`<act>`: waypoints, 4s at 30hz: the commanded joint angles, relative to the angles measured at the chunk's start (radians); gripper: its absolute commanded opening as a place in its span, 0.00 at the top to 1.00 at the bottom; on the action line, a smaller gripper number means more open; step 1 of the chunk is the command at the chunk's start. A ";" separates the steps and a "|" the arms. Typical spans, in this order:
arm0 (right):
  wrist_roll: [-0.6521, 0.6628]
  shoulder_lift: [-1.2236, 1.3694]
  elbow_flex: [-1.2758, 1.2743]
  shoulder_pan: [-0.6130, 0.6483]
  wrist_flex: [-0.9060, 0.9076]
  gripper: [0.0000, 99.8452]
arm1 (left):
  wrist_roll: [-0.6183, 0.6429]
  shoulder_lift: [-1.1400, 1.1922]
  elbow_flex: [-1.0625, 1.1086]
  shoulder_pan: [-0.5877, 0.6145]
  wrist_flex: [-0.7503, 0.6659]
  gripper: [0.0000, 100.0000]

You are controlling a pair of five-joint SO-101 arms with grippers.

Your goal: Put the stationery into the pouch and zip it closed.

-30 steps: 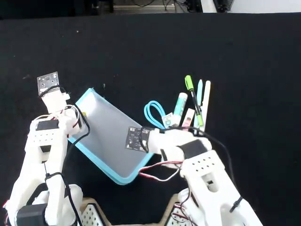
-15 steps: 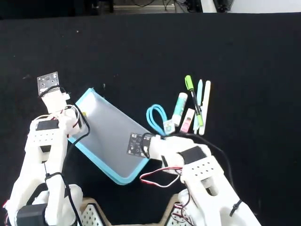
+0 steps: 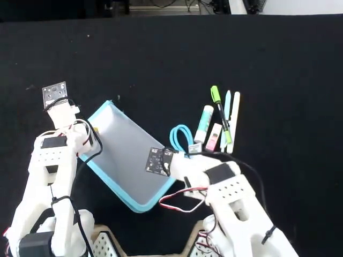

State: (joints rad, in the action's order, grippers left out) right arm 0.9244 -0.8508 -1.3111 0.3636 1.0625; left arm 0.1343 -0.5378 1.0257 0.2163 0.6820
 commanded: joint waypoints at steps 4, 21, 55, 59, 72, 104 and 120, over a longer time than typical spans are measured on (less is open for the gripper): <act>-0.026 -0.016 0.084 -0.026 0.066 0.85 | 0.005 -0.005 -0.064 -0.001 -0.003 0.79; -0.500 0.254 0.220 -0.143 -0.140 0.85 | 0.005 -0.003 -0.064 -0.001 -0.003 0.79; -0.661 0.458 0.331 -0.209 -0.164 0.97 | 0.005 -0.011 -0.064 -0.001 0.000 0.79; -0.651 0.326 0.337 -0.288 -0.049 0.98 | 0.005 -0.011 -0.064 -0.001 -0.002 0.79; -0.385 0.064 0.357 -0.290 0.264 0.77 | 0.005 -0.011 -0.064 -0.001 -0.002 0.79; -0.092 -0.082 -0.076 0.009 -0.032 0.80 | 0.005 -0.011 -0.064 -0.001 -0.002 0.79; -0.190 -0.082 0.041 -0.137 -0.018 0.99 | 0.005 -0.011 -0.064 -0.001 -0.003 0.79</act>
State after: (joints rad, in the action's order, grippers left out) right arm 0.7864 -0.9168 -1.3633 0.2885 1.0273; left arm 0.1343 -0.5378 1.0257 0.2163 0.6820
